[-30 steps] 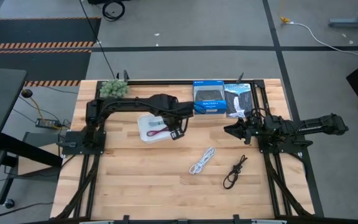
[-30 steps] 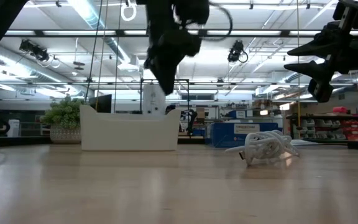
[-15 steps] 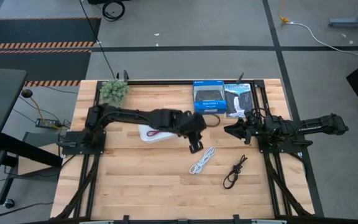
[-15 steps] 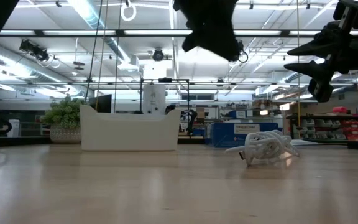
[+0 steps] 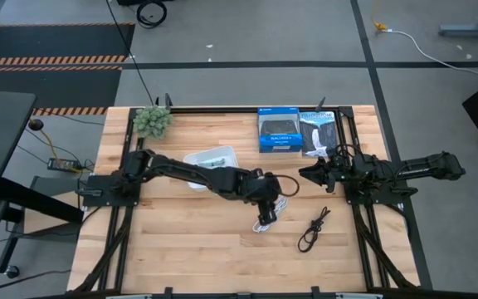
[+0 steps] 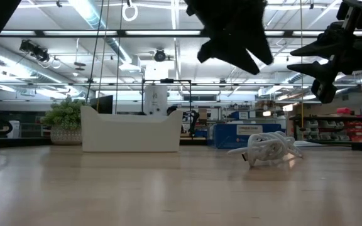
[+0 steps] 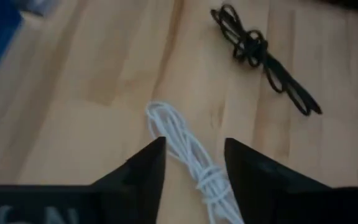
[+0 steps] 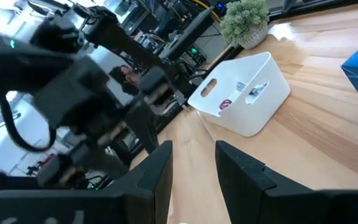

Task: Pick and place USB-C Cables
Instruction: Put the white cable charger into the white bin

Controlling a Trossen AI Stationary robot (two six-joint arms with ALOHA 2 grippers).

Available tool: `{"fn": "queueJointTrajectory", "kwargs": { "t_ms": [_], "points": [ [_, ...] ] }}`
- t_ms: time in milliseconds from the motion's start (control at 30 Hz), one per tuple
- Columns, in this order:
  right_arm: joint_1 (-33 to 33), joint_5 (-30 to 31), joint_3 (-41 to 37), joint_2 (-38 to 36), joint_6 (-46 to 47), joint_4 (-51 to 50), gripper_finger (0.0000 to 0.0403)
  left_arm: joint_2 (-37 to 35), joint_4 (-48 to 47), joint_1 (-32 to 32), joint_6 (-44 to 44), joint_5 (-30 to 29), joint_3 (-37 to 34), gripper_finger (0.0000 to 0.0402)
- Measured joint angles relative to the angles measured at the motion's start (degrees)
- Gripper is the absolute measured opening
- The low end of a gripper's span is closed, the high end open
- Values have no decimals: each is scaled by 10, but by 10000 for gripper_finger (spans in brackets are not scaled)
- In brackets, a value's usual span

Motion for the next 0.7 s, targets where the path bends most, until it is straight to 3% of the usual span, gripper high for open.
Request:
{"fn": "queueJointTrajectory", "kwargs": {
  "t_ms": [167, 333, 700],
  "points": [
    [0, 0, 0, 8, 0, 10, 128, 22, 7, -16, -12, 1, 0, 232],
    [0, 0, 0, 14, 0, 14, 128, 51, 10, -32, -24, 1, -1, 263],
    [0, 0, 0, 15, 0, 18, 128, 111, 10, -47, -20, -3, -1, 251]
  ]
}}
